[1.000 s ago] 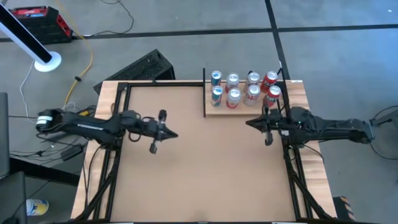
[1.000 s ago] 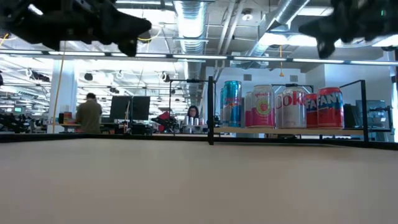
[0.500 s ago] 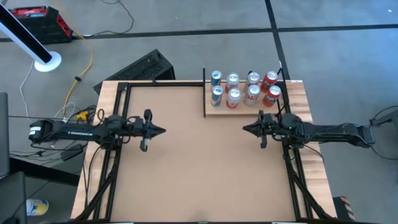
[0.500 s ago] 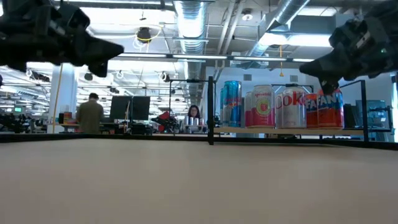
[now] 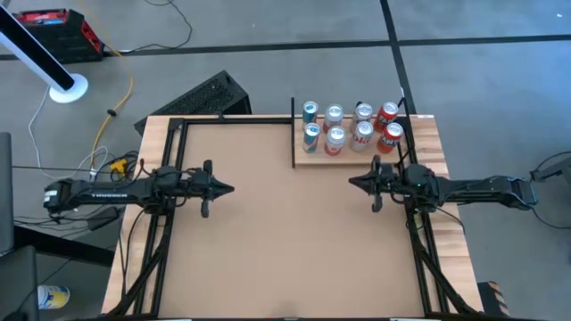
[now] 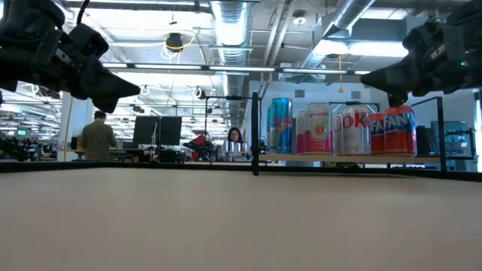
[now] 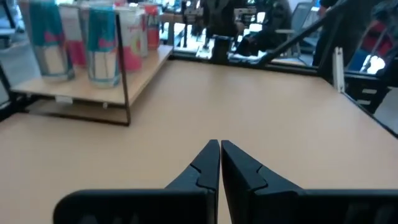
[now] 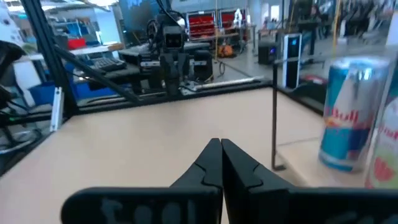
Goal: Place canned beverage on shelf
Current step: Return to Home Position
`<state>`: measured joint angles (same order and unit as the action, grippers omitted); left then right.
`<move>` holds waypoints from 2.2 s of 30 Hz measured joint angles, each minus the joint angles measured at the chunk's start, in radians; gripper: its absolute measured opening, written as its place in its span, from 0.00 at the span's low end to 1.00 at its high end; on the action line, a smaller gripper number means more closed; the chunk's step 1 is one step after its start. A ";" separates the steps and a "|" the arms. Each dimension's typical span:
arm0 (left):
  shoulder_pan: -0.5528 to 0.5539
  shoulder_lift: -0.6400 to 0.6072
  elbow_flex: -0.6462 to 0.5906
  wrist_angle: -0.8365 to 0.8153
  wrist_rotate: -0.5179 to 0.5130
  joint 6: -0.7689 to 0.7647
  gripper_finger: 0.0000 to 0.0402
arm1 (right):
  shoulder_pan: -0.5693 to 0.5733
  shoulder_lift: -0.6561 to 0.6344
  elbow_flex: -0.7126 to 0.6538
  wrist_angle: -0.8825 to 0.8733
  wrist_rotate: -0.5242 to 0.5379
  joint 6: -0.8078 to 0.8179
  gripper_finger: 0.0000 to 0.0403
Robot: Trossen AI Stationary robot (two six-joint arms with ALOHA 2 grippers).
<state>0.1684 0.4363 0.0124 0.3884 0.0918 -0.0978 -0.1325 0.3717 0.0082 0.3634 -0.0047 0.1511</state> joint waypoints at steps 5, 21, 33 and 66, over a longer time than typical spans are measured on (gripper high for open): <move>0.000 -0.049 0.000 -0.084 -0.053 -0.043 0.00 | -0.008 0.000 0.000 0.041 0.008 -0.056 0.05; -0.006 -0.430 0.005 -0.344 -0.209 -0.025 0.00 | -0.008 -0.104 0.003 0.033 0.014 -0.235 0.07; -0.005 -0.415 0.003 -0.339 -0.379 0.091 0.00 | -0.007 -0.097 0.003 0.030 0.096 -0.238 0.09; -0.005 -0.415 0.004 -0.345 -0.360 0.101 0.00 | -0.007 -0.097 0.003 -0.292 0.096 -0.238 0.09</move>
<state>0.1631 0.0212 0.0166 0.0433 -0.2684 0.0036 -0.1398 0.2745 0.0113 0.0716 0.0910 -0.0868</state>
